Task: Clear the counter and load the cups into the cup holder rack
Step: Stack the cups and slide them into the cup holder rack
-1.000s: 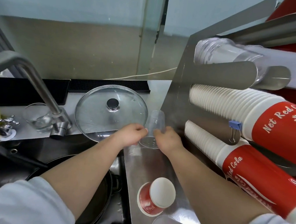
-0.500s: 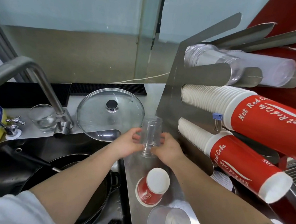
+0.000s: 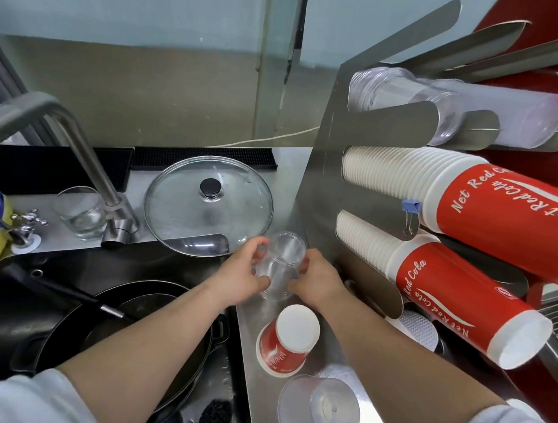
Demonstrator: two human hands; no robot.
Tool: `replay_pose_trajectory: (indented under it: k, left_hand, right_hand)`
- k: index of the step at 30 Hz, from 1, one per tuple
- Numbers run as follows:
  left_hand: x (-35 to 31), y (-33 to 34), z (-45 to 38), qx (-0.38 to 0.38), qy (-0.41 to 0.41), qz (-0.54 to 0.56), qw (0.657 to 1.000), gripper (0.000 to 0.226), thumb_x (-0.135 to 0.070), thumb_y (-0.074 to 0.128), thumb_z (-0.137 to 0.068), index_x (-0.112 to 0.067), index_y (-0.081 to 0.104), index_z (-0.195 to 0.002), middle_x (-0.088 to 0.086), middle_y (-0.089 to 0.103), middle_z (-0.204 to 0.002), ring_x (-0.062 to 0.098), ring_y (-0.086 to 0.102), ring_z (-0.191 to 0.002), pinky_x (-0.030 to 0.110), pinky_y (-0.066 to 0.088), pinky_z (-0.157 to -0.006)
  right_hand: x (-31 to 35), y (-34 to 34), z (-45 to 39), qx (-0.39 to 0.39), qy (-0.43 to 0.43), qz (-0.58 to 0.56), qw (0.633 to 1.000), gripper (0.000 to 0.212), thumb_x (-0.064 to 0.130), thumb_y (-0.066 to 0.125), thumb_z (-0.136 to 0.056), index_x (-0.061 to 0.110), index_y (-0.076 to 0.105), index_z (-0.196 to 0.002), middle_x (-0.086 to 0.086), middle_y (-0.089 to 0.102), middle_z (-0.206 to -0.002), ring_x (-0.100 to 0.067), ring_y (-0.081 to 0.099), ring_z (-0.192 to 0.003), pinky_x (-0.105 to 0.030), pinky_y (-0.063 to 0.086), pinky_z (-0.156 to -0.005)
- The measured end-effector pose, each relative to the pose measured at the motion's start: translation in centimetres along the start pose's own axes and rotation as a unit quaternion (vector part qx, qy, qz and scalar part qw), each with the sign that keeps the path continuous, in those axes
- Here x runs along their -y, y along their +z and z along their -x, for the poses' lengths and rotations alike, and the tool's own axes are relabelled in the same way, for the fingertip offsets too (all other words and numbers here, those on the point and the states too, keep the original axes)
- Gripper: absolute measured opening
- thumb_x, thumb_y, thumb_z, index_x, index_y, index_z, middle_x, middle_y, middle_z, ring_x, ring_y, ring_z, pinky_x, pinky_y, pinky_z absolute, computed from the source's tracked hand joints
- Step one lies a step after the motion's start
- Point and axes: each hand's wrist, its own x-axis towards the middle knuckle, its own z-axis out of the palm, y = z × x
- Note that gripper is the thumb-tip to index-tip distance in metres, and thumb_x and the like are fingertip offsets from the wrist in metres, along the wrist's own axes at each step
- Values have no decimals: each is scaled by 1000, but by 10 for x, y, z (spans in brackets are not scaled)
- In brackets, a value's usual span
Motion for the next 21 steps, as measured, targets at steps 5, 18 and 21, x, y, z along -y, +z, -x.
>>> replay_pose_trajectory:
  k: [5, 18, 21]
  left_hand:
    - [1, 2, -1, -7, 7, -1, 1000, 77, -6, 71, -74, -33, 37, -138, -1, 49, -131, 12, 50, -121, 32, 45, -102]
    - [-2, -2, 0, -30, -9, -125, 992, 64, -17, 68, -81, -25, 42, -140, -2, 52, -121, 13, 53, -105, 24, 42, -95]
    - [-2, -5, 3, -29, -19, -134, 990, 64, -19, 67, -83, -23, 42, -141, 3, 51, -128, 15, 53, -107, 26, 42, -95]
  right_hand:
    - [-1, 4, -4, -1, -3, -2, 1000, 40, 11, 67, -76, 14, 52, -112, -7, 68, -109, -26, 64, -103, -39, 51, -94]
    - [4, -4, 1, 2, -15, 82, 997, 34, 20, 59, -87, 8, 55, -118, -13, 65, -119, -31, 60, -112, -33, 47, -94]
    - [5, -6, 4, -2, -17, 87, 996, 29, 22, 54, -91, 7, 55, -116, -14, 64, -120, -33, 58, -113, -33, 44, -92]
